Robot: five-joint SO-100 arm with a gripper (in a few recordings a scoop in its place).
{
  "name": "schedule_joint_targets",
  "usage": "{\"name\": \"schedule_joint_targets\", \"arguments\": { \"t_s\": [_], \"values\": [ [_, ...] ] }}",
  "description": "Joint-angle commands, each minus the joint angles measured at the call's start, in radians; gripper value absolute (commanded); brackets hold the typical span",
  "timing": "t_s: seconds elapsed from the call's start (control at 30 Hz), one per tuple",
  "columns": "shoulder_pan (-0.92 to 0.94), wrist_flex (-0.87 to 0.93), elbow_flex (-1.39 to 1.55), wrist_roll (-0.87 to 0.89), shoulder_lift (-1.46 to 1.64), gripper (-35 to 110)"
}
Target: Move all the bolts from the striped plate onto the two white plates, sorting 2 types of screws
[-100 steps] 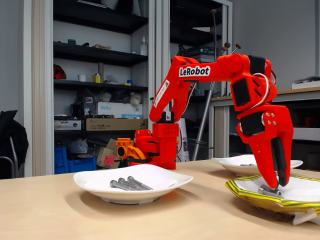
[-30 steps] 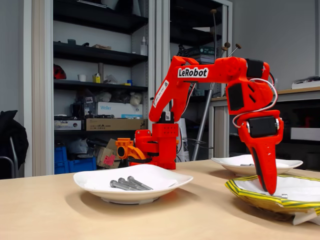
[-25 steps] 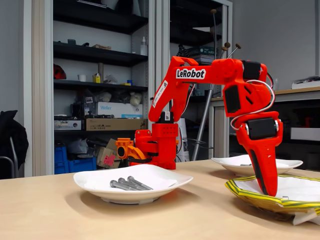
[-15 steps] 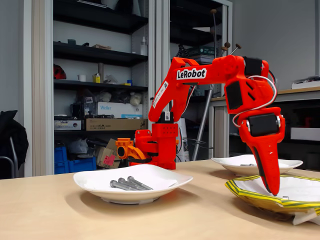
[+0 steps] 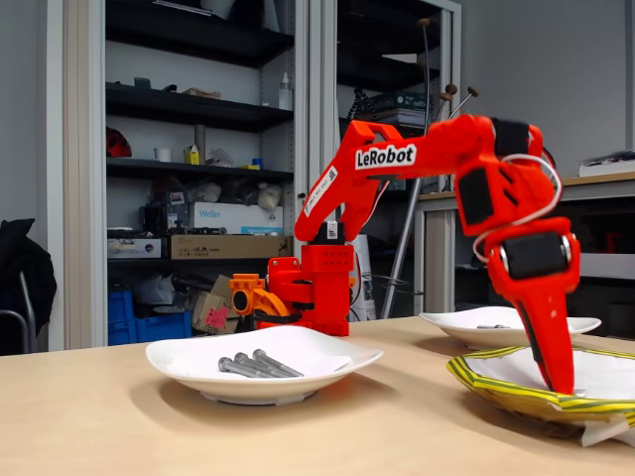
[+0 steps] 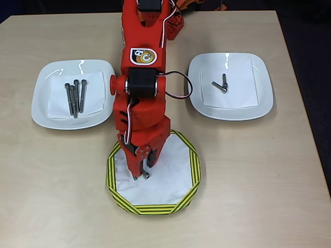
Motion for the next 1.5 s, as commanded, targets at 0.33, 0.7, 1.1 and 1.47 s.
{"name": "schedule_joint_targets", "arguments": {
  "t_s": [0.33,0.7,1.1,1.47],
  "values": [
    [0.032,0.098,-0.207,0.144,-0.103,2],
    [0.005,0.319,-0.393,0.173,-0.118,0],
    [-0.172,0.172,0.387,0.439,0.551,0],
    [-0.503,-0.117,1.243,0.899,1.173,0]
  ]
}}
